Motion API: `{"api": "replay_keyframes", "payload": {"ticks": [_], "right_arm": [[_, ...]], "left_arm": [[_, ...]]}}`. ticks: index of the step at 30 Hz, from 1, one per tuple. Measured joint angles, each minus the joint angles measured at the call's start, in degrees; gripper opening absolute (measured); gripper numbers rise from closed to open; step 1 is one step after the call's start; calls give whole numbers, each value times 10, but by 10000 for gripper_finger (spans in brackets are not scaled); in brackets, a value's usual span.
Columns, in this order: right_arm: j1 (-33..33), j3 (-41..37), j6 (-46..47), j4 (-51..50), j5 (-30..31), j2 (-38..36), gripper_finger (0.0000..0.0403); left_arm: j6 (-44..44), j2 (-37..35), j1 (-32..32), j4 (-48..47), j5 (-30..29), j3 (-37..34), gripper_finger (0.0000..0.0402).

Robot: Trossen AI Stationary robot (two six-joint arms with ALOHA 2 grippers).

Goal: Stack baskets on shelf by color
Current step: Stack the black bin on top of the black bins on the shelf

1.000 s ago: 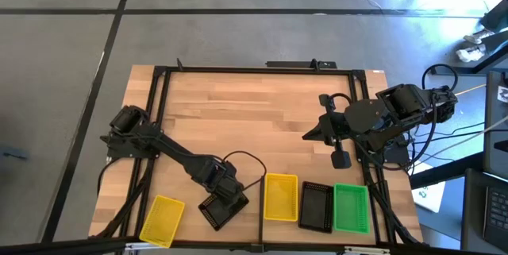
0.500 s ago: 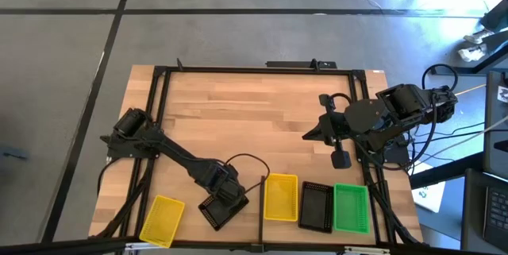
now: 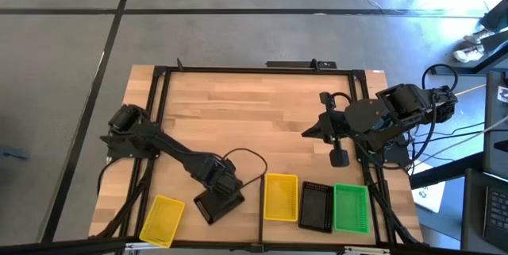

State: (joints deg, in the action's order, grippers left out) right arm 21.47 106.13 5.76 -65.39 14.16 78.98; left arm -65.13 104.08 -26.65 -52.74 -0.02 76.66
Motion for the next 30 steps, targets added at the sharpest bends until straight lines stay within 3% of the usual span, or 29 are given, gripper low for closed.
{"api": "replay_keyframes", "payload": {"ticks": [7,15,19,23,30], "right_arm": [[0,0,2,1,5,0,0],[0,0,-1,16,49,0,7],[-15,0,-1,36,91,4,18],[-36,0,-17,47,114,21,38],[-73,0,-61,75,140,76,89]], "left_arm": [[-49,-109,0,-98,-95,0,2],[-77,-221,14,-165,-324,0,1],[-19,-239,43,-165,-449,0,1],[52,-242,78,-140,-535,0,0],[182,-241,125,-29,-588,0,0]]}}
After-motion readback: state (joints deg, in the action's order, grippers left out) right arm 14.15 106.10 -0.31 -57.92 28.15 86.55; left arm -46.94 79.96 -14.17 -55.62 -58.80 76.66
